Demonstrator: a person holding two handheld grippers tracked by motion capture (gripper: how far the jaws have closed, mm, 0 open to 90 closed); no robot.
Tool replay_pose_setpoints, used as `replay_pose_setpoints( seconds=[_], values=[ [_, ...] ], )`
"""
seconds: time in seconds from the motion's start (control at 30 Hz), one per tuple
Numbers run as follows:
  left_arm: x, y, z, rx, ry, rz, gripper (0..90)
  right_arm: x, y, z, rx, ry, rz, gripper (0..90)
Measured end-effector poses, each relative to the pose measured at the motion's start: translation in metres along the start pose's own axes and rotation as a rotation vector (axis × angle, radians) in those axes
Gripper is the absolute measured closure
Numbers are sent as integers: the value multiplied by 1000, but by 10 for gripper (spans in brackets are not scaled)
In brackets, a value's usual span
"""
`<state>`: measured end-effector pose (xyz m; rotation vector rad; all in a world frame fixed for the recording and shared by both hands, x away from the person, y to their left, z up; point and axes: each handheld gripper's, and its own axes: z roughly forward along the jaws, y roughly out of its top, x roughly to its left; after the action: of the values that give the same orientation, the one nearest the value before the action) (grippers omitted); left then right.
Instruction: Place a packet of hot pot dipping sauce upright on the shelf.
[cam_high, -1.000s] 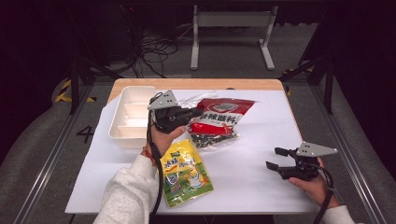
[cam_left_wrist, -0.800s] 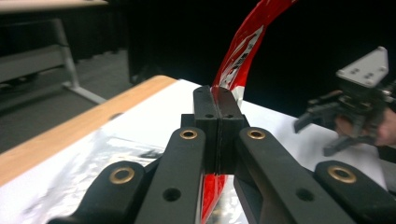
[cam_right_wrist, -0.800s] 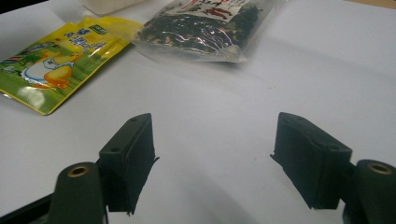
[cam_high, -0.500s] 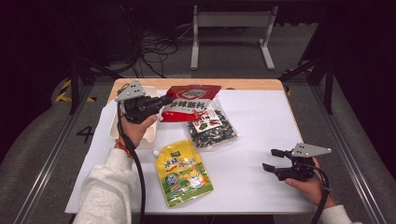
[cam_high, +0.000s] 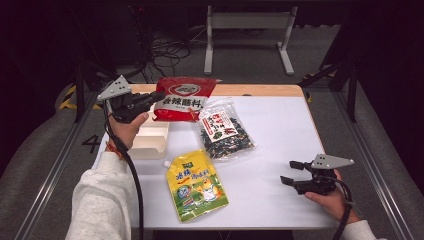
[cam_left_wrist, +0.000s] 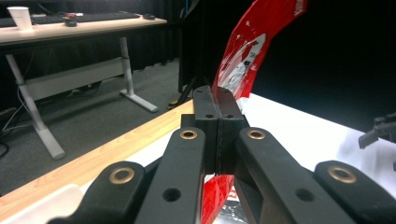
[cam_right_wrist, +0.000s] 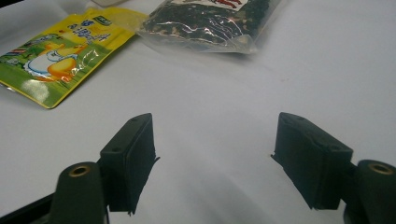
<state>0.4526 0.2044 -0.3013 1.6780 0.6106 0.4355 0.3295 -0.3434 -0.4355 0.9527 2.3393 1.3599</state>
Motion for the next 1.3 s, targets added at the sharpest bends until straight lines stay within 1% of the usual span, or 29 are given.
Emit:
replay_pose_setpoints(
  seconds=[0.17, 0.2, 0.23, 0.3, 0.37, 0.43, 0.57, 0.7, 0.8, 0.9, 0.97, 1.03, 1.07, 1.17, 1.3],
  values=[
    [8, 0, 0, 3, 17, -4, 900, 1, -1, 0, 3, -6, 1, 283],
    [10, 0, 0, 8, 26, -7, 900, 1, -1, 0, 4, -12, -1, 282],
    [11, 0, 0, 10, 31, -12, 900, 2, 0, 0, 7, -26, -7, 279],
    [14, -1, 0, 18, 43, -10, 900, 4, 0, 0, 5, -41, -23, 277],
    [17, -2, 0, 16, 43, -17, 900, 7, 2, -1, 4, -53, -31, 277],
    [21, -3, 0, 18, 53, -23, 900, 9, 2, -1, 3, -55, -33, 277],
    [29, -3, -3, 18, 69, -26, 900, 14, 1, 0, 17, -63, -51, 277],
    [37, -4, -4, 16, 83, -34, 900, 19, 0, 0, 27, -66, -58, 277],
    [44, -4, -5, 13, 94, -47, 900, 21, -1, -1, 26, -71, -53, 277],
    [51, -6, -4, 17, 106, -45, 900, 22, -4, -3, 27, -82, -45, 276],
    [55, -8, -4, 19, 108, -52, 900, 23, -5, -4, 27, -89, -37, 276],
    [60, -11, -3, 24, 120, -58, 900, 23, -5, -6, 27, -91, -33, 276],
    [60, -11, -3, 24, 120, -58, 900, 23, -5, -6, 27, -91, -33, 276],
    [67, -15, -3, 26, 126, -68, 900, 25, -7, -8, 24, -99, -24, 277],
    [72, -17, -2, 34, 140, -63, 900, 26, -10, -10, 27, -101, -20, 277]
  ],
)
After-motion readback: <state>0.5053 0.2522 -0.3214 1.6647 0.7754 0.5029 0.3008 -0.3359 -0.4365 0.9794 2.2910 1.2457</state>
